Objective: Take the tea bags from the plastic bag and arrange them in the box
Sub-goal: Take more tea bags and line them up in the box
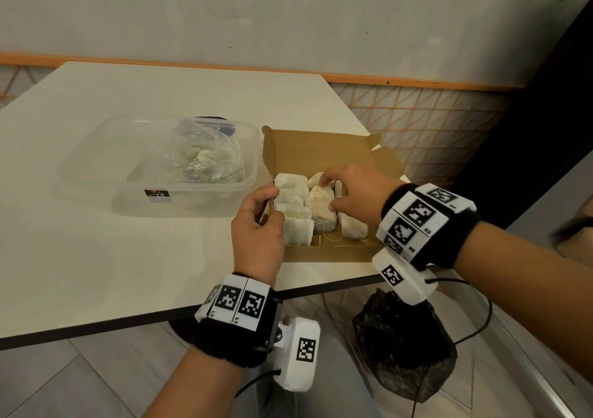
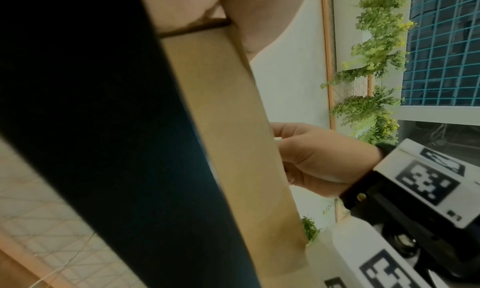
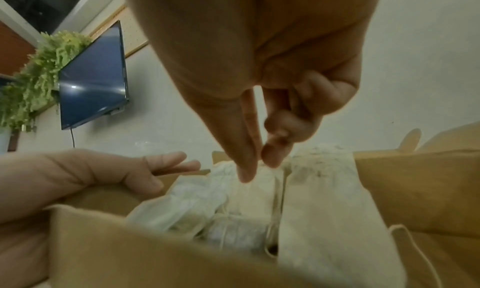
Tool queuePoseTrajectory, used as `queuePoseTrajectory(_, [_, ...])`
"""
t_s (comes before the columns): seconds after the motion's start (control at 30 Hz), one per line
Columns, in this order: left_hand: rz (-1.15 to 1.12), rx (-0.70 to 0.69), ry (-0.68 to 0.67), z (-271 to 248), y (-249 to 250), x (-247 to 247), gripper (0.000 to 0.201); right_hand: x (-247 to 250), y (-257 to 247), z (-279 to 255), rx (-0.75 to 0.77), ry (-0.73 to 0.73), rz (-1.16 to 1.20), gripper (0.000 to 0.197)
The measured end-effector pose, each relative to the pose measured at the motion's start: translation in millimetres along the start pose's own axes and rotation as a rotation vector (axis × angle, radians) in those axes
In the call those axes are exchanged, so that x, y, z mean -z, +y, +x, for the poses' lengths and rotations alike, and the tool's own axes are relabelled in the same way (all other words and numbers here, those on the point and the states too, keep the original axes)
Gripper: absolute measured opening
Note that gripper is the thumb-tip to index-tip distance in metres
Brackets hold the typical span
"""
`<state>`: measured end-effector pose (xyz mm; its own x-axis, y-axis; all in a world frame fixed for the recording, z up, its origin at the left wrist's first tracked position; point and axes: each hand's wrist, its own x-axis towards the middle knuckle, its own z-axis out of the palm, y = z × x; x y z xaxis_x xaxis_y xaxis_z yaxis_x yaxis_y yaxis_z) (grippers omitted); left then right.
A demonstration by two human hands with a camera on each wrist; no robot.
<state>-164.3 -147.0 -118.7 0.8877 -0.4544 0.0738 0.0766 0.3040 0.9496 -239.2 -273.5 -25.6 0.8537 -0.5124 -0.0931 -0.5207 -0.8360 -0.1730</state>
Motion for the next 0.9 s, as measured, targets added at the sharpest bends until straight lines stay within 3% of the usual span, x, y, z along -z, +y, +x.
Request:
queuePoseTrajectory(0.2, [0.010, -0.002, 0.010, 0, 0, -2, 0.040, -7, -1, 8, -0.054, -0.039, -0.022, 0.056])
queuePoseTrajectory(0.53, [0.049, -0.008, 0.015, 0, 3, -2, 0.038, -10, -4, -2, -0.059, 0.082, 0.111, 0.020])
queuePoseTrajectory(0.73, [0.367, -0.166, 0.060, -15, 20, -2, 0.032, -8, 6, -21, -0.045, 0.146, 0.140, 0.014])
queuePoseTrajectory(0.9, [0.577, -0.316, -0.083, -18, 34, -9, 0.026, -4, 11, -31, -0.046, 0.053, 0.140, 0.014])
